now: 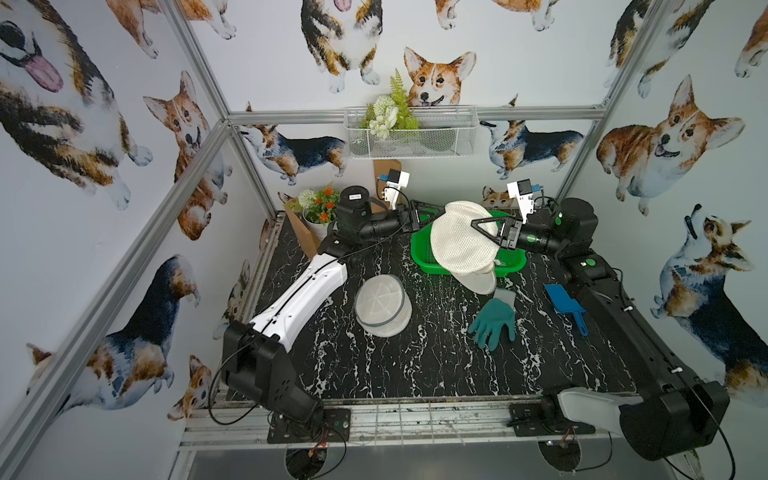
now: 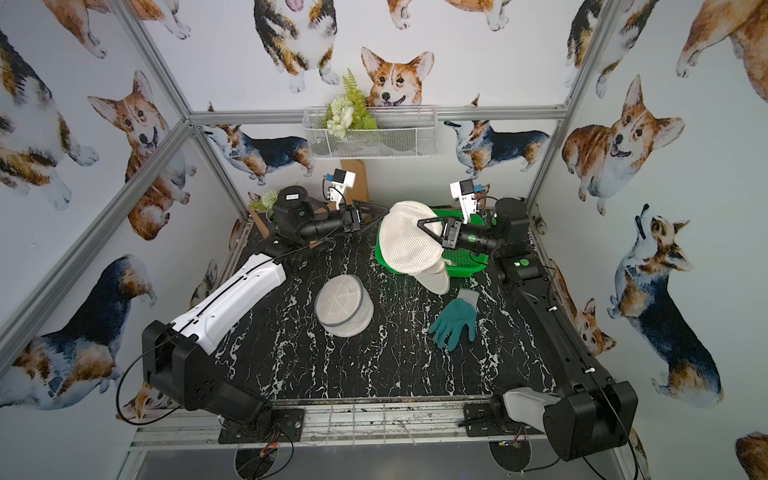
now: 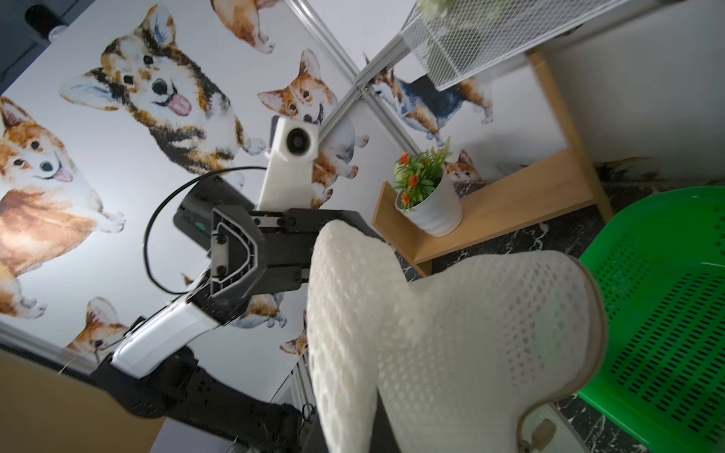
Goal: Turn the laundry bag inside out
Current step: Turn over the laundry bag.
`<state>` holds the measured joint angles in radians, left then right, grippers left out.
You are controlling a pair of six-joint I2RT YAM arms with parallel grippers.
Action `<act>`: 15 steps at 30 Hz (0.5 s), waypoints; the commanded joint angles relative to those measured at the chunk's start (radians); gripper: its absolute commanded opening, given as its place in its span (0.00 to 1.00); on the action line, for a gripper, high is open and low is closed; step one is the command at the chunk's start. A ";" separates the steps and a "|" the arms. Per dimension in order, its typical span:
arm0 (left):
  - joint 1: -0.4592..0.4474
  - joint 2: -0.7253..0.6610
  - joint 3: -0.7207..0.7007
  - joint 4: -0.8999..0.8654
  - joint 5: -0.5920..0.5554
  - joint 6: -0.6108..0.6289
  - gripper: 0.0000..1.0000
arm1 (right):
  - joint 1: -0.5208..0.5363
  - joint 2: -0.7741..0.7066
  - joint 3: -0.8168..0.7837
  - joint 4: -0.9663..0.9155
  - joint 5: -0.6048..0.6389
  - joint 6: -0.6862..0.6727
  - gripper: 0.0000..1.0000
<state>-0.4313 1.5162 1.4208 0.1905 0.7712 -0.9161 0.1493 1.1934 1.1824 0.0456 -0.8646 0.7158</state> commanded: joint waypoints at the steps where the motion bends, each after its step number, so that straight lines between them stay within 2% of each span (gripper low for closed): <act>1: -0.003 -0.070 -0.014 -0.138 -0.375 0.124 0.86 | 0.001 -0.015 -0.019 0.085 0.277 0.155 0.00; 4: -0.066 -0.128 -0.028 -0.119 -0.483 0.286 0.82 | 0.027 -0.005 0.004 0.041 0.435 0.248 0.00; 7: -0.197 -0.166 -0.019 -0.128 -0.572 0.645 0.78 | 0.081 0.031 0.076 -0.032 0.533 0.282 0.00; 9: -0.290 -0.177 -0.016 -0.159 -0.622 0.910 0.77 | 0.112 0.059 0.115 -0.057 0.552 0.321 0.00; 12: -0.349 -0.191 -0.048 -0.163 -0.596 1.198 0.77 | 0.154 0.076 0.144 -0.070 0.577 0.366 0.00; 15: -0.357 -0.182 -0.034 -0.210 -0.592 1.367 0.77 | 0.179 0.087 0.179 -0.111 0.579 0.368 0.00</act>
<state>-0.7811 1.3296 1.3788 0.0246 0.2119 0.1081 0.3138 1.2751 1.3312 -0.0341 -0.3325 1.0454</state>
